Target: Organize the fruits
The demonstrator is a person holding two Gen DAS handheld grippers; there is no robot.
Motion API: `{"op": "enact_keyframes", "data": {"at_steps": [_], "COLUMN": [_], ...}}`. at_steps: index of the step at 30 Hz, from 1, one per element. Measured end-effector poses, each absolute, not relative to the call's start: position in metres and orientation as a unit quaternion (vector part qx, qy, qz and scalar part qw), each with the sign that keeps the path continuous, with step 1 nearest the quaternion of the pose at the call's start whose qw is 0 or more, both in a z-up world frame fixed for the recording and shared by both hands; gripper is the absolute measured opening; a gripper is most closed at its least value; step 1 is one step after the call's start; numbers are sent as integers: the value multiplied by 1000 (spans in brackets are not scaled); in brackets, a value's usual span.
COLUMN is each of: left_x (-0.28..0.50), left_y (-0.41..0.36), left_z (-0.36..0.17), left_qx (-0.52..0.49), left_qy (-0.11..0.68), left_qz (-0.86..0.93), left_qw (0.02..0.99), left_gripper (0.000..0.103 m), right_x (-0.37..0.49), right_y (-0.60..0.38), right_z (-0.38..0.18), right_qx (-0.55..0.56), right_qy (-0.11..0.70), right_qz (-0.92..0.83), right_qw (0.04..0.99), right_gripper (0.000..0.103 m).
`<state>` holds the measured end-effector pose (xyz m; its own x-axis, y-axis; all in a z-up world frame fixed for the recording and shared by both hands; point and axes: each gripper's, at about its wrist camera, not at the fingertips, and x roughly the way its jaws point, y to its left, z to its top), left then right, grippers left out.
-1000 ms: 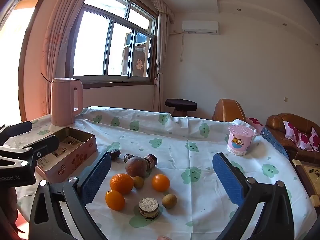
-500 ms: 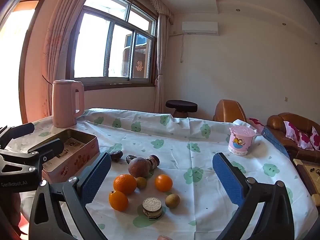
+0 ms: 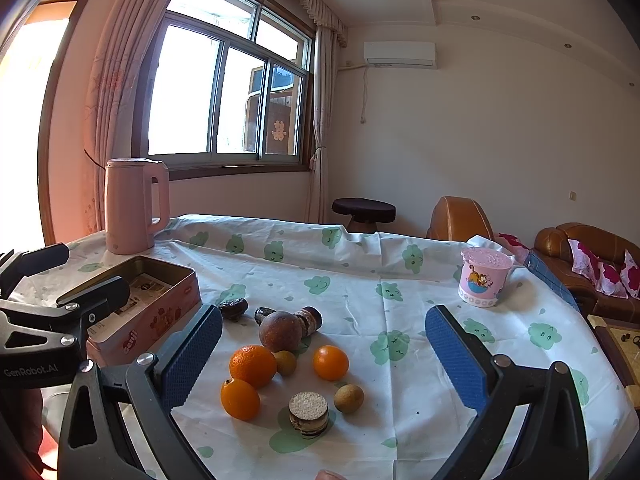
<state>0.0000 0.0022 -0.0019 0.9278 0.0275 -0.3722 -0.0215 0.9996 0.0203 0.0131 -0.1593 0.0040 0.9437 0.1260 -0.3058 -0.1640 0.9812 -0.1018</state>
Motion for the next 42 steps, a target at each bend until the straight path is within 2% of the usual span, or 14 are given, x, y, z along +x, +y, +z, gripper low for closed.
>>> {"op": "enact_keyframes", "data": {"at_steps": [42], "left_x": [-2], "left_y": [4], "left_z": [-14], "left_qx": [15], "left_qy": [192], "left_qz": [14], "left_qw": [981], "left_gripper": [103], "right_x": [12], "right_y": [-155], "right_z": [-5], "right_qx": [-66], "right_qy": [161], "right_qz": [76], "right_qw": [982], "right_gripper": [102]}}
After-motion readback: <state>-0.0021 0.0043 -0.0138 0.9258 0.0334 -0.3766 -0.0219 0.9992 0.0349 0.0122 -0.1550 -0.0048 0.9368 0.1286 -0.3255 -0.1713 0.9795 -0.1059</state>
